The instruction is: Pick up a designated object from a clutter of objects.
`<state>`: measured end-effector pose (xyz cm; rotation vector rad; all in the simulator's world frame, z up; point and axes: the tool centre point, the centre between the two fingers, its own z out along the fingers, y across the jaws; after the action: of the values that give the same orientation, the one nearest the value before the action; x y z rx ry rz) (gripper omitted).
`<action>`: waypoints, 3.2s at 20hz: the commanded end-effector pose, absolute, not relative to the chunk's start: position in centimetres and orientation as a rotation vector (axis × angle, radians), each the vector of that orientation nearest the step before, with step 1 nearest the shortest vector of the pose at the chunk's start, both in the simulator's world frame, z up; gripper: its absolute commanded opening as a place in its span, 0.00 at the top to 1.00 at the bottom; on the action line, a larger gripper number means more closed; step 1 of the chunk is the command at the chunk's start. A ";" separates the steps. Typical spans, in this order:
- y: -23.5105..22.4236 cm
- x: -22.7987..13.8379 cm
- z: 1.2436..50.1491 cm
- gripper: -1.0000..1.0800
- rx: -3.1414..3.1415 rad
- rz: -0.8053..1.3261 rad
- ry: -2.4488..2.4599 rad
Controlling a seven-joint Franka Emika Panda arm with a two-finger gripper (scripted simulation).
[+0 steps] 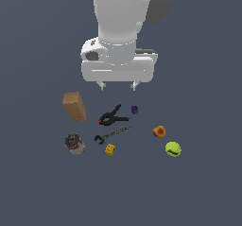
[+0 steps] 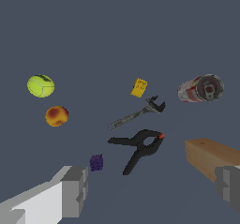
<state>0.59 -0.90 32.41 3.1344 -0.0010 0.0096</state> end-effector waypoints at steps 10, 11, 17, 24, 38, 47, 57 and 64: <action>0.0 0.7 33.5 0.04 3.111 0.022 0.104; 0.1 0.7 33.5 0.04 3.110 0.022 0.108; 0.0 0.7 33.5 0.04 3.111 0.022 0.103; 0.6 0.5 31.7 0.04 3.110 0.021 0.111; 3.7 -2.1 21.4 0.04 3.111 0.014 0.162; 6.1 -6.4 13.6 0.04 3.118 0.008 0.208; 7.6 -11.1 8.5 0.04 3.128 0.002 0.245; 8.0 -12.5 7.3 0.04 3.131 0.000 0.254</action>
<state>-12.28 7.95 7.45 3.1302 0.2531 -0.0009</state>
